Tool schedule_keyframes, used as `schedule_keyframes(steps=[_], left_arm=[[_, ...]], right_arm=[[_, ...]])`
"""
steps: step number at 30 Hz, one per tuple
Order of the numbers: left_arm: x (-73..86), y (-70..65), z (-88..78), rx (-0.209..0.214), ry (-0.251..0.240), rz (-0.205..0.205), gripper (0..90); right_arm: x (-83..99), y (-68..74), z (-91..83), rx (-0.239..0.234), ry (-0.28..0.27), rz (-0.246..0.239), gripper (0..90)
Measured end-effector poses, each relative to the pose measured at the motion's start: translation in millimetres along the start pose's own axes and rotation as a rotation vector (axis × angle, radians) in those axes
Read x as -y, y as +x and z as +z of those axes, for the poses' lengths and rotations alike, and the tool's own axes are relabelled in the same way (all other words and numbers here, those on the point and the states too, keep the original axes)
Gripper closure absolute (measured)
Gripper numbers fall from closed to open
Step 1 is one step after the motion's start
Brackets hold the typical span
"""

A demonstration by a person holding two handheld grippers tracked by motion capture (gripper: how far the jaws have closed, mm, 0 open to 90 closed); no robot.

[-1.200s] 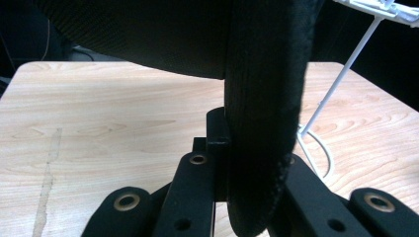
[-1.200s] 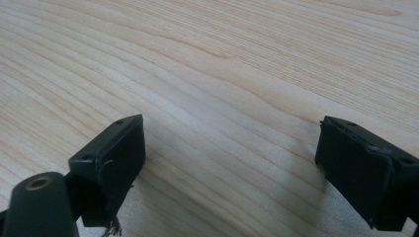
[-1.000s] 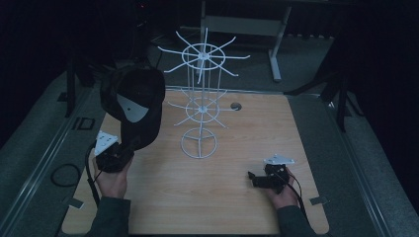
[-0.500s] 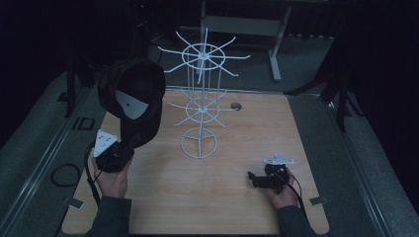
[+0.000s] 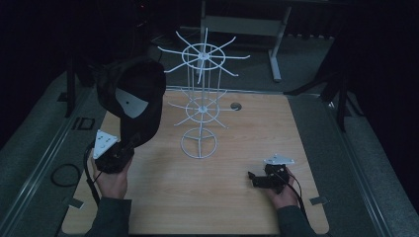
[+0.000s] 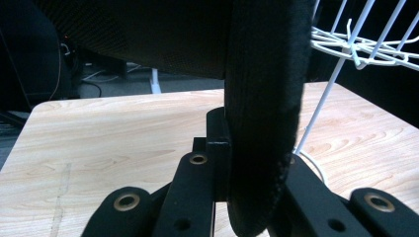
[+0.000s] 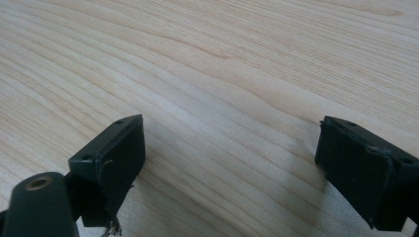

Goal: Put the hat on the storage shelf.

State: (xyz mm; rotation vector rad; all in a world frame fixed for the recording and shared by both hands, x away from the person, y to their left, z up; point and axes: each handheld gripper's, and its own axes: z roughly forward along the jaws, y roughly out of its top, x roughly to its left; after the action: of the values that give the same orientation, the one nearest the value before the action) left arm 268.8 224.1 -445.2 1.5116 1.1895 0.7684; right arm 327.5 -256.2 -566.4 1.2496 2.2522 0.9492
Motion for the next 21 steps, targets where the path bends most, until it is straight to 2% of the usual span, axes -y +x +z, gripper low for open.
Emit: schedule_keyframes(steps=[21], left_arm=[[-7.8, -5.0, -4.1, -0.005, -0.018, 0.031, 86.7]], right_arm=[[0.0, 0.0, 0.1, 0.000, 0.000, 0.000, 11.7]])
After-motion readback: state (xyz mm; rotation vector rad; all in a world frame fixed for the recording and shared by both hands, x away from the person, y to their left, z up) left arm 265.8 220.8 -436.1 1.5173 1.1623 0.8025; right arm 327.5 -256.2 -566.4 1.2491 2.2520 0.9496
